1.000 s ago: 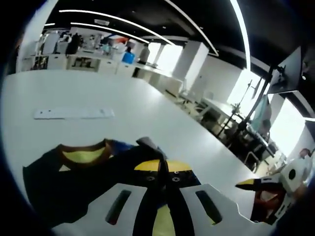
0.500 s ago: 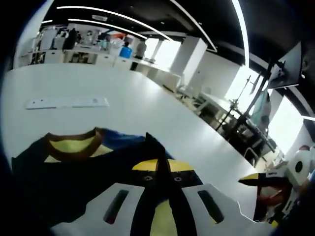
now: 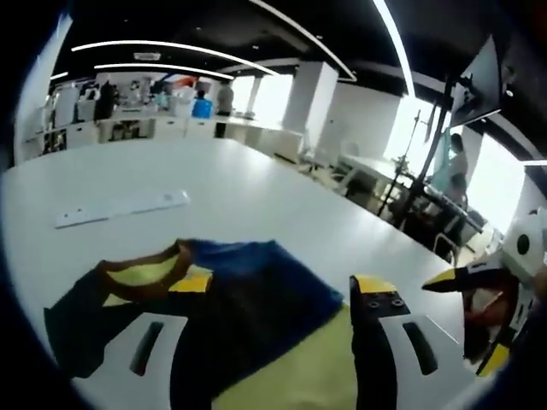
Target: Fold the garment on the visible template until the final outline fits inside the template.
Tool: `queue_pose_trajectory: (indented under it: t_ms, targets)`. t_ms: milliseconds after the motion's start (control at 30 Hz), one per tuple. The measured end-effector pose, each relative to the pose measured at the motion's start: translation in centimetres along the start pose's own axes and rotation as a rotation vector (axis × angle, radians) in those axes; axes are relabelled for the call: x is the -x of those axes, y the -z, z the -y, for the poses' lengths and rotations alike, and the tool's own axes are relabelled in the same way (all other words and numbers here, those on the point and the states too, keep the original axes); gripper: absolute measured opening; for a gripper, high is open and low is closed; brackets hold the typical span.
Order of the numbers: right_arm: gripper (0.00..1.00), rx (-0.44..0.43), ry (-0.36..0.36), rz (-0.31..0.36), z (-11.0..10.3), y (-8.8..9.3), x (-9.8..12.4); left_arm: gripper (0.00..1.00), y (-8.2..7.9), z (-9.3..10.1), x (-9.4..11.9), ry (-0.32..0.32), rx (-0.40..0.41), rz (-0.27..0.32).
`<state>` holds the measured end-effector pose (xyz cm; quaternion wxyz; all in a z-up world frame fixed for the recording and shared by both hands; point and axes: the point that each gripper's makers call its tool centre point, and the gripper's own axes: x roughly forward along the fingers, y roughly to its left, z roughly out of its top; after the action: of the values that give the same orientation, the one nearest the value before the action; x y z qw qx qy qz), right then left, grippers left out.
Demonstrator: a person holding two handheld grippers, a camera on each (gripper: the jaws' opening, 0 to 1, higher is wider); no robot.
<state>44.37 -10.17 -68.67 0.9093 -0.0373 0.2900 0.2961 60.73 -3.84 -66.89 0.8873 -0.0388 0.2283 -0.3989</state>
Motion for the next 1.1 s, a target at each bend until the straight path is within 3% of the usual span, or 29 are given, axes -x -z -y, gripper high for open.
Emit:
queue_pose_trajectory:
  t_ms: [200,333,600,867,1100]
  targets:
    - [0.99,0.011,-0.008,0.01,-0.4,-0.5,0.1,0.89,-0.6,-0.2,1.4,-0.006,-0.022,0.037]
    - [0.99,0.02,-0.016,0.011,-0.7,-0.6,0.0,0.99,0.1,-0.8,2.3,-0.028,-0.017,0.007]
    - [0.99,-0.001,-0.037,0.054,-1.1,-1.8,0.4,0.99,1.3,-1.3,4.6,-0.037,-0.068,-0.009]
    - [0.99,-0.002,-0.038,0.07,-1.0,-2.5,0.6,0.98,2.0,-2.9,7.6,-0.058,-0.103,-0.02]
    - [0.99,-0.001,-0.041,0.073,-1.4,-2.8,0.5,0.91,2.9,-4.3,10.7,-0.077,-0.111,-0.024]
